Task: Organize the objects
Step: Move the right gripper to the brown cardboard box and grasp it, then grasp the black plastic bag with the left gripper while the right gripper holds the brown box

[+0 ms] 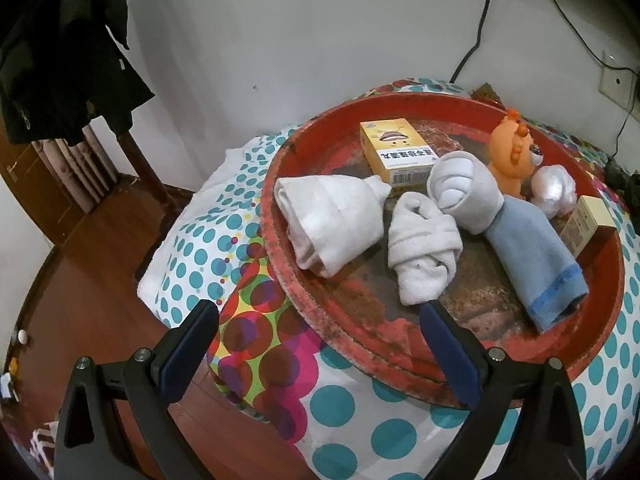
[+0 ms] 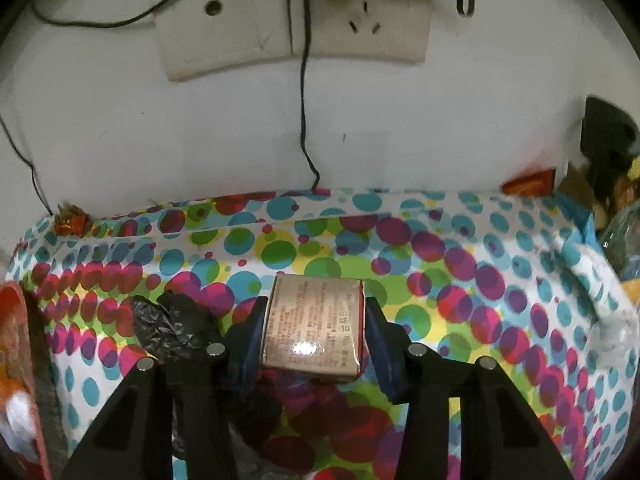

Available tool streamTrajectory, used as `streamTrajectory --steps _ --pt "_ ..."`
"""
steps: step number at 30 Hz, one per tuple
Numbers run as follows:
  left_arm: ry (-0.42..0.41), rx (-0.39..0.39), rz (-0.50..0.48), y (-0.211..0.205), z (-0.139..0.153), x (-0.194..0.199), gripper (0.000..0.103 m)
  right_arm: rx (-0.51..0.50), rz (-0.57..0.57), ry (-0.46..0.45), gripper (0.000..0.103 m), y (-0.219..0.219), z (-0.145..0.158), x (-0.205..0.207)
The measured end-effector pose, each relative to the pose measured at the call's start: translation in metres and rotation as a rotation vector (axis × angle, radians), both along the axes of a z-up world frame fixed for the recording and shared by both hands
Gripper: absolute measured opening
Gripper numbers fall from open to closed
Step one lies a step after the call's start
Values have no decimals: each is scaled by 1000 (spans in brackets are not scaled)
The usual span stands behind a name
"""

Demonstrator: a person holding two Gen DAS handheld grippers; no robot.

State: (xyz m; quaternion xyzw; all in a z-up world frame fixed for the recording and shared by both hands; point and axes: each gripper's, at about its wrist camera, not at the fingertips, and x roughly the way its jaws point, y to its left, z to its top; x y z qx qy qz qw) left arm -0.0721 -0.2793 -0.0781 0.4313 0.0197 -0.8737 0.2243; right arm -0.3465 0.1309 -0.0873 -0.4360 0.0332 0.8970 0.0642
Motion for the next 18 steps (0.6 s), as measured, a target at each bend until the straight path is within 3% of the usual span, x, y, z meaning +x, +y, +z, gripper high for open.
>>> streamTrajectory --steps 14,18 --pt "38 -30 -37 33 12 2 101 97 119 120 46 26 3 68" --pt "51 1 -68 53 19 0 101 119 124 139 46 43 7 91"
